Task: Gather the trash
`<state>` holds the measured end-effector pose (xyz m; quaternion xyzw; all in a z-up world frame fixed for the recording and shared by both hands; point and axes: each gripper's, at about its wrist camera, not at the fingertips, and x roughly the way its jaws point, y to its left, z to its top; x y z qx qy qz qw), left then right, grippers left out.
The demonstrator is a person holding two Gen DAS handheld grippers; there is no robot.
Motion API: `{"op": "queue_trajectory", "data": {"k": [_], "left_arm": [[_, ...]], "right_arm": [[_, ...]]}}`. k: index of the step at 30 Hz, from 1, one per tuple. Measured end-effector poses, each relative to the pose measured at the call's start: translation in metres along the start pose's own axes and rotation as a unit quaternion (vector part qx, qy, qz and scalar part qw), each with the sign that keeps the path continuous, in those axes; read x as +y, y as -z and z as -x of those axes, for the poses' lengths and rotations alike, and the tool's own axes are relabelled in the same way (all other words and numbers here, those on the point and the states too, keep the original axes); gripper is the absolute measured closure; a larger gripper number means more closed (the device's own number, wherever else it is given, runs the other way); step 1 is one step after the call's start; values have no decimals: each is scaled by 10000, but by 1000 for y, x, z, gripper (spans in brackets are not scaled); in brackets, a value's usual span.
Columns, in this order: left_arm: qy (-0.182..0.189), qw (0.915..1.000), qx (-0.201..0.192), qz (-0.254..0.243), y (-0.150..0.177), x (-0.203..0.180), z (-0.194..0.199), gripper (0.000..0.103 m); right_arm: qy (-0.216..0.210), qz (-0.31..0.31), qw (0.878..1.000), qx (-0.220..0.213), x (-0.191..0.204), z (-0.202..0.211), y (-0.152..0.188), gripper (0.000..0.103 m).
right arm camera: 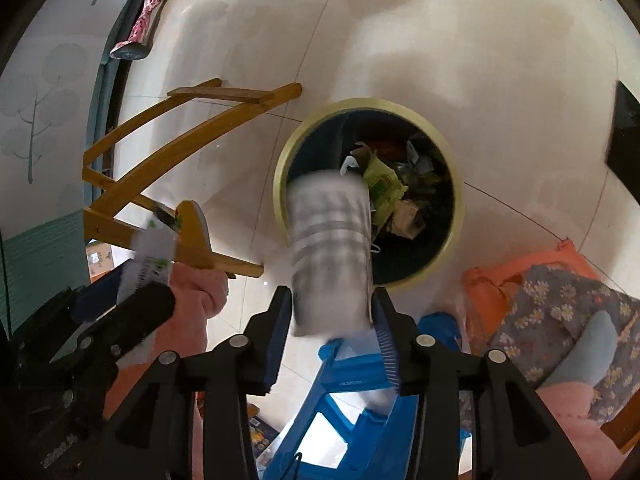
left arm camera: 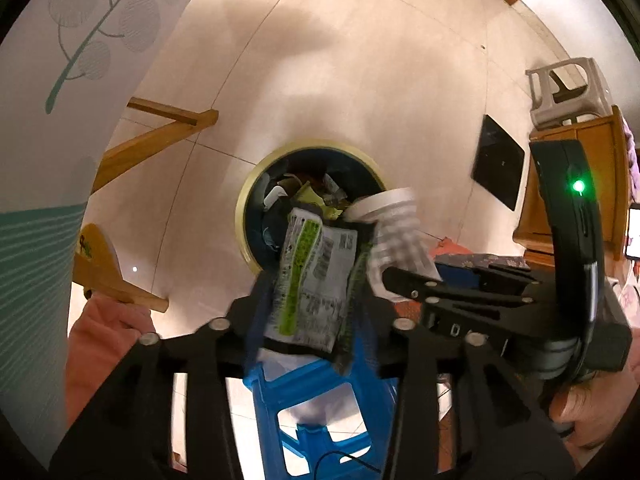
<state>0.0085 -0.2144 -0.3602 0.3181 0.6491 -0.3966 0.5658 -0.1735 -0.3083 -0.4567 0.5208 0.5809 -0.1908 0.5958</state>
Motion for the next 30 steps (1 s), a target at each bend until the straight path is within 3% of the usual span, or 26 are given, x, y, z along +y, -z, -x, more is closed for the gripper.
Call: {"op": "queue_trajectory", "data": {"k": [4, 12, 17, 24, 30], "left_arm": [[-109, 9998, -33, 191, -8, 8, -4, 42], [-177, 9994, -162, 247, -9, 11, 1, 41], [-148, 9989, -295, 340, 2, 11, 16, 41], [-108, 9960, -584, 670, 30, 11, 60, 41], [-49, 9899, -921, 1074, 61, 19, 112, 41]], "right_arm": [[95, 117, 9998, -118, 8, -2, -4, 54], [316, 291, 9983, -385, 23, -1, -25, 54], [487, 569, 9957, -548, 37, 18, -19, 54], [788, 967, 9901, -642, 63, 47, -4, 54], [921, 1623, 9785, -879, 100, 90, 18, 54]]}}
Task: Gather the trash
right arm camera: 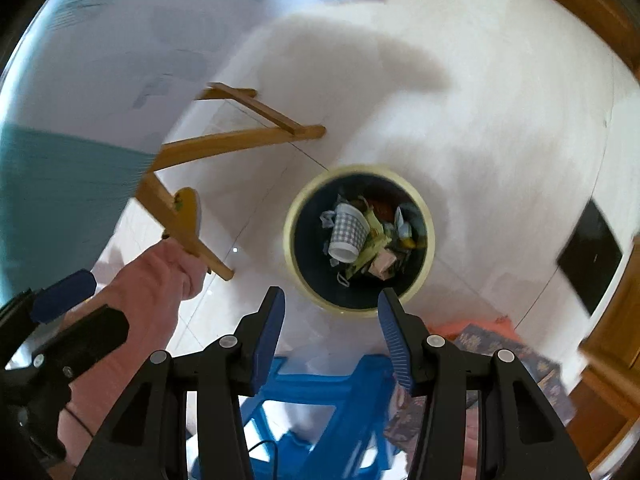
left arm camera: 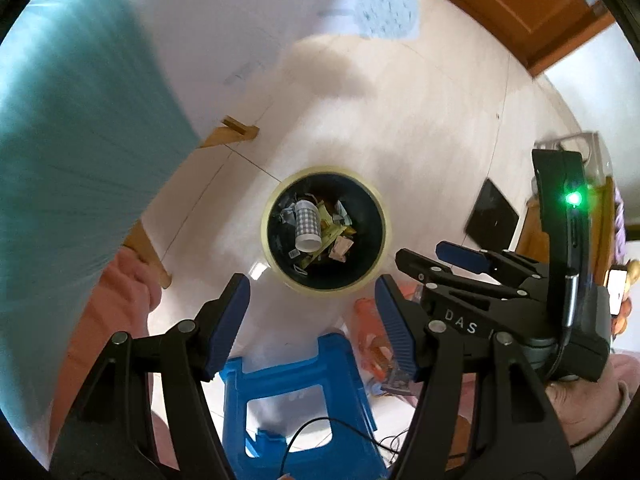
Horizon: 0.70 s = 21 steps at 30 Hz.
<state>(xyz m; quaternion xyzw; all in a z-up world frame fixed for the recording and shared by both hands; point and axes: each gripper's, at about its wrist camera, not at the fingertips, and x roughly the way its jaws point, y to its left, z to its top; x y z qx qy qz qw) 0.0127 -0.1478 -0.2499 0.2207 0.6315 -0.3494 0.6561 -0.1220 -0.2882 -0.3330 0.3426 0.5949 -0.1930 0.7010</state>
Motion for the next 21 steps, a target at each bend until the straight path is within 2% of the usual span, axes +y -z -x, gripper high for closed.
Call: {"op": "queue_trajectory", "data": {"k": [8, 13, 18, 21], "left_arm": [[-18, 9968, -701, 378, 18, 11, 84, 41], [-221, 9915, -1233, 358, 29, 9, 135, 41], [-446, 9868, -1475, 501, 36, 10, 169, 41], [-639, 9811, -1733, 568, 40, 9, 194, 41]], "right_arm": [[-222, 663, 9950, -713, 48, 86, 6, 54], [-275, 1023, 9885, -1081, 71, 129, 12, 54], [-392, 1263, 9809, -1427, 85, 170, 13, 54], [-395, 1489, 9726, -1742, 96, 205, 12, 54]]}}
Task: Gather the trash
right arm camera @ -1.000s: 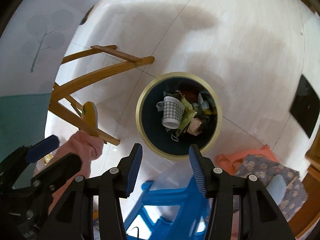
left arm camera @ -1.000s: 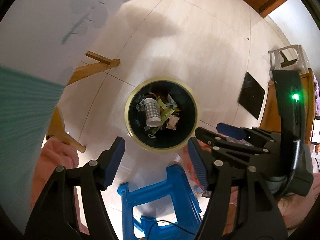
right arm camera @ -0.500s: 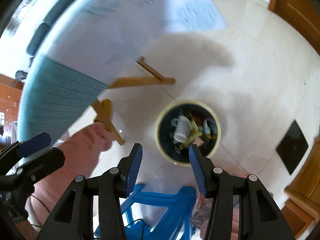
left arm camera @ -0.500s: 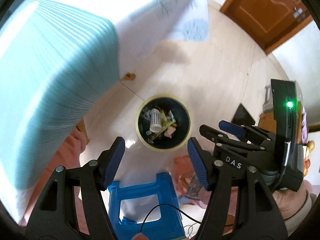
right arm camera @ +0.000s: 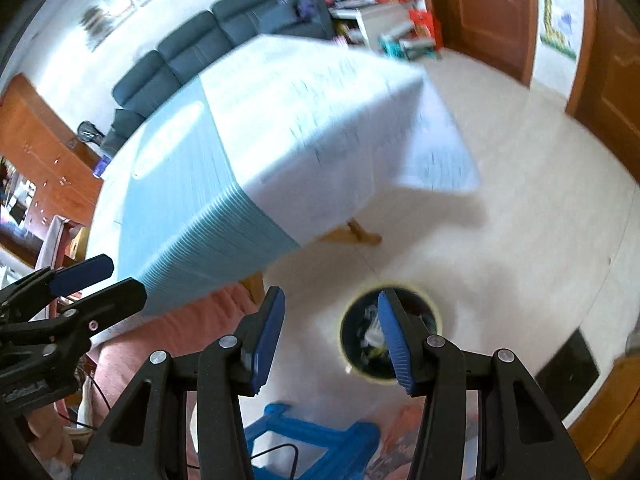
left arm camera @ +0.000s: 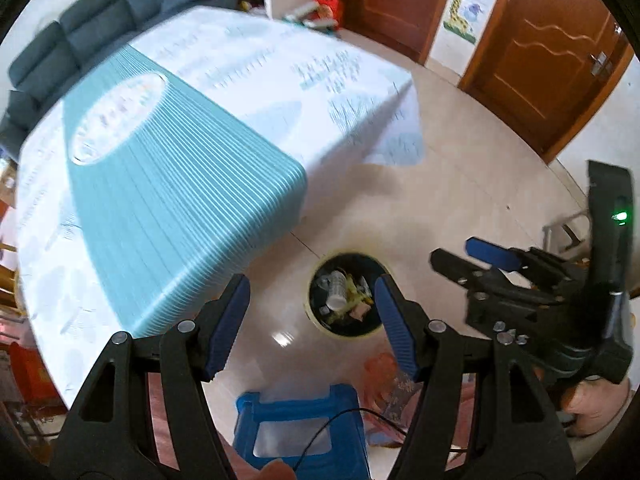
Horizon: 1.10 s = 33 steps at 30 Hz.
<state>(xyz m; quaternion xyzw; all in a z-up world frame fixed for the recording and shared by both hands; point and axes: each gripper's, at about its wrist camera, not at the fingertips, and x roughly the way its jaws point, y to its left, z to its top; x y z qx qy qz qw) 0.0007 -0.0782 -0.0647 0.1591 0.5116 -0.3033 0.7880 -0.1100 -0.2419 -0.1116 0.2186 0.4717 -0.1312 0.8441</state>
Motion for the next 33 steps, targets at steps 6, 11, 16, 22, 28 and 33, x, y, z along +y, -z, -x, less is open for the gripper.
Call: {"op": "queue_trajectory", "data": {"k": [6, 11, 16, 22, 28, 33], "left_arm": [[-262, 9980, -556, 159, -9, 0, 43, 41], [-511, 9932, -932, 474, -18, -1, 79, 41], [-701, 9889, -1102, 711, -21, -4, 99, 40], [-1115, 9741, -1530, 1235, -8, -3, 102, 30], [-1348, 9615, -1759, 1625, 4, 2, 94, 30], [-1555, 9565, -1771, 1720, 11, -2, 83, 30]], "right_arm": [[-133, 391, 9979, -497, 14, 47, -29, 54], [-337, 735, 9920, -968, 27, 90, -53, 50], [-344, 1417, 9793, -1407, 49, 121, -68, 38], [-645, 1696, 9721, -1483, 63, 117, -61, 37], [-832, 1643, 9745, -1280, 50, 83, -49, 37], [-1013, 1557, 9734, -1344, 34, 69, -45, 37]]}}
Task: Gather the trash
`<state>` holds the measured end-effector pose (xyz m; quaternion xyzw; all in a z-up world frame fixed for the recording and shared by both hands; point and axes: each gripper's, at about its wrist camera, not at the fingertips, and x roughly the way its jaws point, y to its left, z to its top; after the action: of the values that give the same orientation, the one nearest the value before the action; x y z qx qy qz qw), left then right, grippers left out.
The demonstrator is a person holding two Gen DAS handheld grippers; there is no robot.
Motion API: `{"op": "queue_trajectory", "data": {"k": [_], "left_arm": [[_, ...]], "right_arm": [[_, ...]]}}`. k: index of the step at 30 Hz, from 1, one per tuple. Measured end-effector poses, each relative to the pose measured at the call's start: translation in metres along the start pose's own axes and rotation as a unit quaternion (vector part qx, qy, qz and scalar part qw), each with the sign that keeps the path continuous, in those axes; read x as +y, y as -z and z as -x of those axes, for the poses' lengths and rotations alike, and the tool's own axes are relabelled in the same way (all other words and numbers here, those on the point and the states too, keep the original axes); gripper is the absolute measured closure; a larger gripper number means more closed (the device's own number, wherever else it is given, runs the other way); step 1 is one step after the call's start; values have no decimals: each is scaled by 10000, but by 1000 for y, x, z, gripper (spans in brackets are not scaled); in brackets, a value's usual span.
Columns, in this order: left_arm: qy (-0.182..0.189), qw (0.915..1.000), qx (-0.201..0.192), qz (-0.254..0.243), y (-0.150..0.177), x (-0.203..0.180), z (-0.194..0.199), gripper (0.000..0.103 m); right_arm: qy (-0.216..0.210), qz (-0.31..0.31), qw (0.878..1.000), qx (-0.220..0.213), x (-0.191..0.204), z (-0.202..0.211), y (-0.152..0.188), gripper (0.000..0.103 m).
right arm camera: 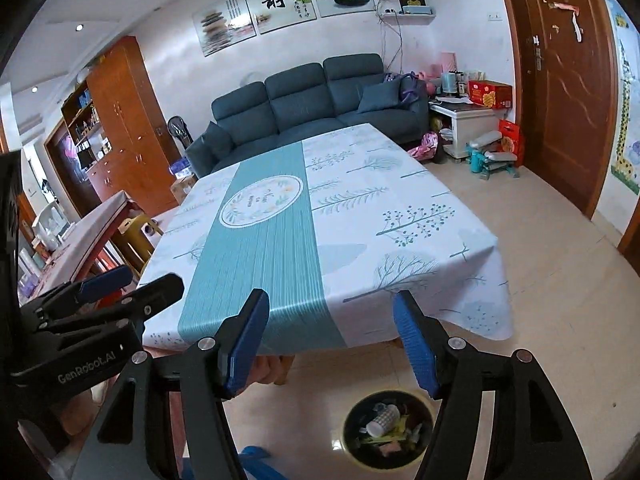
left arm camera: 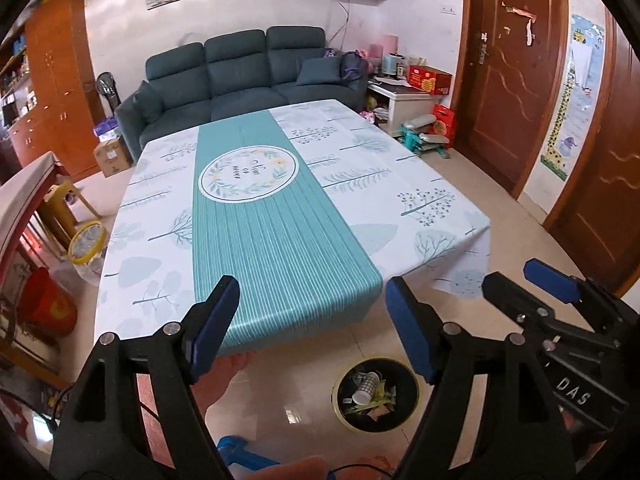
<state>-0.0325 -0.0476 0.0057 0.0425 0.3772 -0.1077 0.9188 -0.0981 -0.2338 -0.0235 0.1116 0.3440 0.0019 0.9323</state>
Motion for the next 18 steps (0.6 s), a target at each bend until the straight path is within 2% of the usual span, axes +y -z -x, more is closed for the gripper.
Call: {"op": "queue_trajectory", "data": {"k": [9, 18], "left_arm": [[-12, 9999, -141, -35, 12, -11, 7, 30], [-50, 9998, 129, 168, 11, -7, 0, 30]], "right_arm": [[-169, 61, 9997, -146, -4, -8, 0, 37], [-208, 29, 9996, -207, -4, -5, -3, 37]]}}
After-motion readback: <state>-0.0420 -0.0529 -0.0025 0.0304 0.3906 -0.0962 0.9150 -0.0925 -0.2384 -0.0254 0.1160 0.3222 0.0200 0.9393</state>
